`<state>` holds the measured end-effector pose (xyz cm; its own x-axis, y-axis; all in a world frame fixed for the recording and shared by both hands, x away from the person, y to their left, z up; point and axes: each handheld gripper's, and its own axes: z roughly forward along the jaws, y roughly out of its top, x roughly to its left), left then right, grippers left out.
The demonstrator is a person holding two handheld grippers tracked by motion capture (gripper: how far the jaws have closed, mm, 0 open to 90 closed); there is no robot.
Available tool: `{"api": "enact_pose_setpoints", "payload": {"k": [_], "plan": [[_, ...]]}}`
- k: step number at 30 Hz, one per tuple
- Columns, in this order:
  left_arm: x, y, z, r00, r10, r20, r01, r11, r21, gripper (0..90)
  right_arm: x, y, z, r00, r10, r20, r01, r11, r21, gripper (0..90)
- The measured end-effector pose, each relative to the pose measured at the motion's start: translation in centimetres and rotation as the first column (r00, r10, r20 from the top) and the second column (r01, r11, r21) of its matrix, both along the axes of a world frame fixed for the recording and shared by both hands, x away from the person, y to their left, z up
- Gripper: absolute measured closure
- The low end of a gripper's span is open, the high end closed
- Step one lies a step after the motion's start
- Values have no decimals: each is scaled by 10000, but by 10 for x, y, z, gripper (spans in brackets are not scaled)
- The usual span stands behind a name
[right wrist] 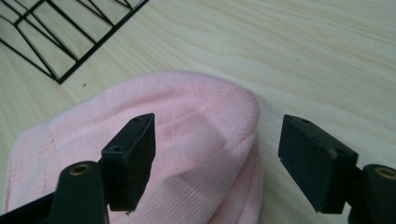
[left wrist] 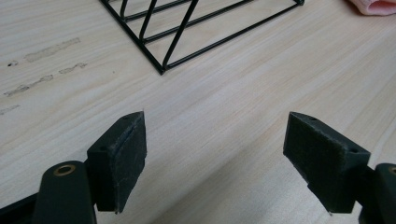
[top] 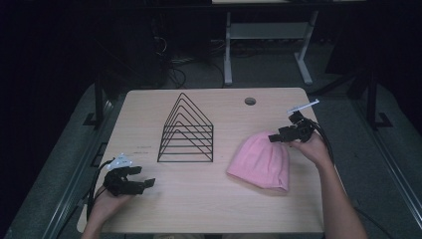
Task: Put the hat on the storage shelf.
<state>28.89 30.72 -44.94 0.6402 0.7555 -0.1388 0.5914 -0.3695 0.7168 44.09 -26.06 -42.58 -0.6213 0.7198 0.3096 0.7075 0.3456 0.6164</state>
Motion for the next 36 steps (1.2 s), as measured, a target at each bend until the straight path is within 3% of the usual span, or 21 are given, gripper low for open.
{"api": "enact_pose_setpoints", "payload": {"k": [5,8,14,23,30,36], "plan": [[1,-1,-1,10000,91,-29,-92,9999,-111,211,8,3,-6,9998,-9,-174,10,10000,40,329],[1,-2,-1,10000,-32,-18,32,10000,-15,211,15,9,-11,9995,120,-292,-128,9995,-291,362],[1,-1,-1,10000,51,-24,-51,9999,-137,211,21,14,-15,9987,217,-468,-238,9987,-447,431],[1,2,-1,10000,4,31,-4,10000,-70,211,27,13,-27,9962,-48,-875,34,9999,-160,550],[1,3,-1,10000,24,-3,-24,10000,16,211,28,14,-34,9944,168,-1043,-183,9997,-132,620],[1,3,-1,10000,56,-36,-56,10000,7,211,27,13,-38,9939,209,-1081,-192,9997,171,715]]}}
